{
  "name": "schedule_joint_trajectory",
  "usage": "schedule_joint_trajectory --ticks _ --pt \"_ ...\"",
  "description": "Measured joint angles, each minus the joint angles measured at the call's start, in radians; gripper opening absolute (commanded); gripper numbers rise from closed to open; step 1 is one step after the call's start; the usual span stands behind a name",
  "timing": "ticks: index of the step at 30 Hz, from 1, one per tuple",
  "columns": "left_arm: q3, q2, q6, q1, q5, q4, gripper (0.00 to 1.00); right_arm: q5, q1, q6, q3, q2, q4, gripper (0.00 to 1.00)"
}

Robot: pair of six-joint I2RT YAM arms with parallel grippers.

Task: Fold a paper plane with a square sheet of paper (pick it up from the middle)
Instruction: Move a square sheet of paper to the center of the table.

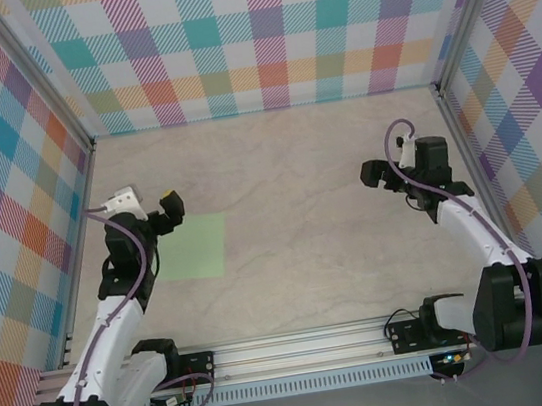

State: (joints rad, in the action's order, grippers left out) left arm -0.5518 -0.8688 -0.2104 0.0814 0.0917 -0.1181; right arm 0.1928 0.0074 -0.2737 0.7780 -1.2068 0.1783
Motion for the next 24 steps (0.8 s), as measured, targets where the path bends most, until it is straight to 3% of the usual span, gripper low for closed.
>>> schedule_joint_trajectory --ticks 6,11,15,24 --pt "-0.155 -0.108 -0.171 -0.003 0.0 0.197 1.0 0.22 0.0 -0.145 0.021 -0.045 0.114 1.0" --pt "-0.284 -0.363 -0.198 -0.006 -0.141 0.341 1.0 0.406 0.032 -0.245 -0.028 -0.092 0.094 1.0" --pt "-0.315 -0.525 -0.222 -0.006 -0.201 0.445 1.0 0.443 0.092 -0.274 -0.041 -0.059 0.105 1.0" --pt "-0.294 -0.583 -0.273 -0.006 -0.266 0.525 1.0 0.438 0.17 -0.321 -0.063 0.04 0.11 1.0"
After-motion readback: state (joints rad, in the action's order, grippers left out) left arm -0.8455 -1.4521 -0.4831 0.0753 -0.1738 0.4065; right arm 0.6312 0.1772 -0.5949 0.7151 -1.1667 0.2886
